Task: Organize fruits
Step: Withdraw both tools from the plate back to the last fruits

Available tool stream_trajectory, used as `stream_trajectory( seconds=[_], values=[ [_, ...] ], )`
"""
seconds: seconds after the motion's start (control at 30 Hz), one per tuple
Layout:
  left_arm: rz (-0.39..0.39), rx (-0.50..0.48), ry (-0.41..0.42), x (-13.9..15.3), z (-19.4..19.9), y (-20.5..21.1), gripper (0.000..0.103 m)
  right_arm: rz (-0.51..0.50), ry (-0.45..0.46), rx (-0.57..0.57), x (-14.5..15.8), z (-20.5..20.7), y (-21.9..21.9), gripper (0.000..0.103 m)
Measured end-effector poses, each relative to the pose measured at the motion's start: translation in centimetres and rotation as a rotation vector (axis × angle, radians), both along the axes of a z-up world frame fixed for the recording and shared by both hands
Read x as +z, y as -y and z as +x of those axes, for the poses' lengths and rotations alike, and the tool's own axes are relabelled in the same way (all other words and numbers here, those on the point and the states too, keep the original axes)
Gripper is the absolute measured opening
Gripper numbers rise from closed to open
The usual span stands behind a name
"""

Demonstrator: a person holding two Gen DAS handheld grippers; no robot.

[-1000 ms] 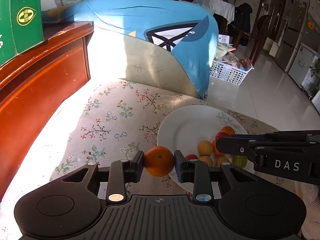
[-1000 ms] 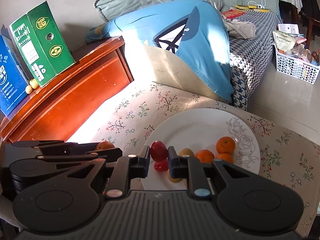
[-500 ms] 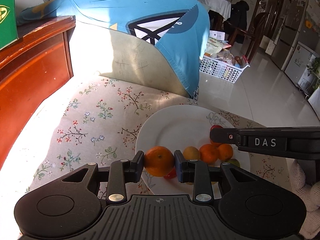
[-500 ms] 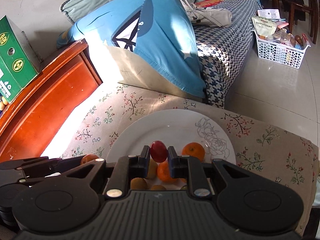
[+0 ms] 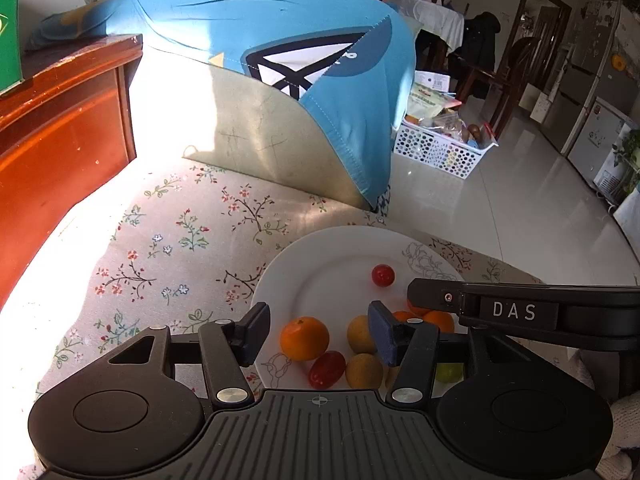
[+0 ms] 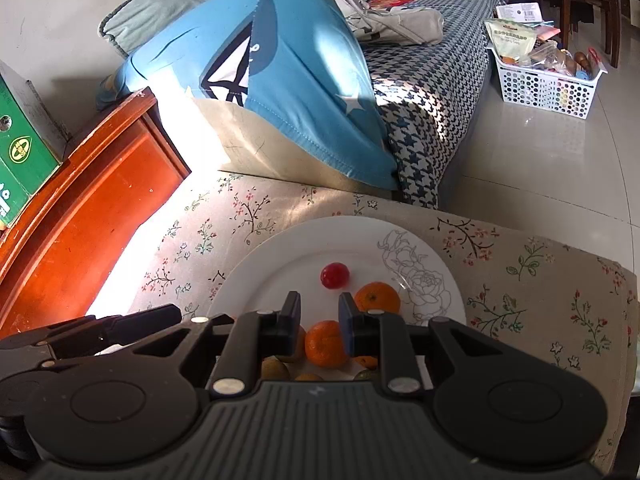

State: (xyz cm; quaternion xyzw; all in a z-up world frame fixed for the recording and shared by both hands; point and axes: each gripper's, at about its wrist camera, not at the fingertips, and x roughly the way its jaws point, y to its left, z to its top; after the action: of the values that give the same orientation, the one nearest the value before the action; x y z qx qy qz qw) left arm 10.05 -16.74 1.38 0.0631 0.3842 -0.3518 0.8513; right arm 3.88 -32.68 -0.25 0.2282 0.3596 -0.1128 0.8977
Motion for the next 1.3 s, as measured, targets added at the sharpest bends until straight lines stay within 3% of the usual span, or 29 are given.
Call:
stream_trajectory(
  seconds=[0.07,0.47,0.83,1.3],
  values=[
    [-0.013,0.013,0.0,0.5,0.2,-0.3,0.065,0.004,0.01,-0.001,0.3,-0.1,0.0,0.022],
    [-0.025,0.092,-0.005,2.6,0.7,-3.8,0.077,0.037,0.05,0.05,1.3,-0.9,-2.0,0.024],
    [0.008,0.148,-0.02,2.6,1.2,-7.4,0.078,0.028,0.027,0.168,0.6,-0.8,-5.5,0.024],
    [0.05,0.193,-0.048,1.7,1.5,-11.3,0.078,0.016,-0.05,0.465,-1.7,-0.5,-12.6,0.03]
  ],
)
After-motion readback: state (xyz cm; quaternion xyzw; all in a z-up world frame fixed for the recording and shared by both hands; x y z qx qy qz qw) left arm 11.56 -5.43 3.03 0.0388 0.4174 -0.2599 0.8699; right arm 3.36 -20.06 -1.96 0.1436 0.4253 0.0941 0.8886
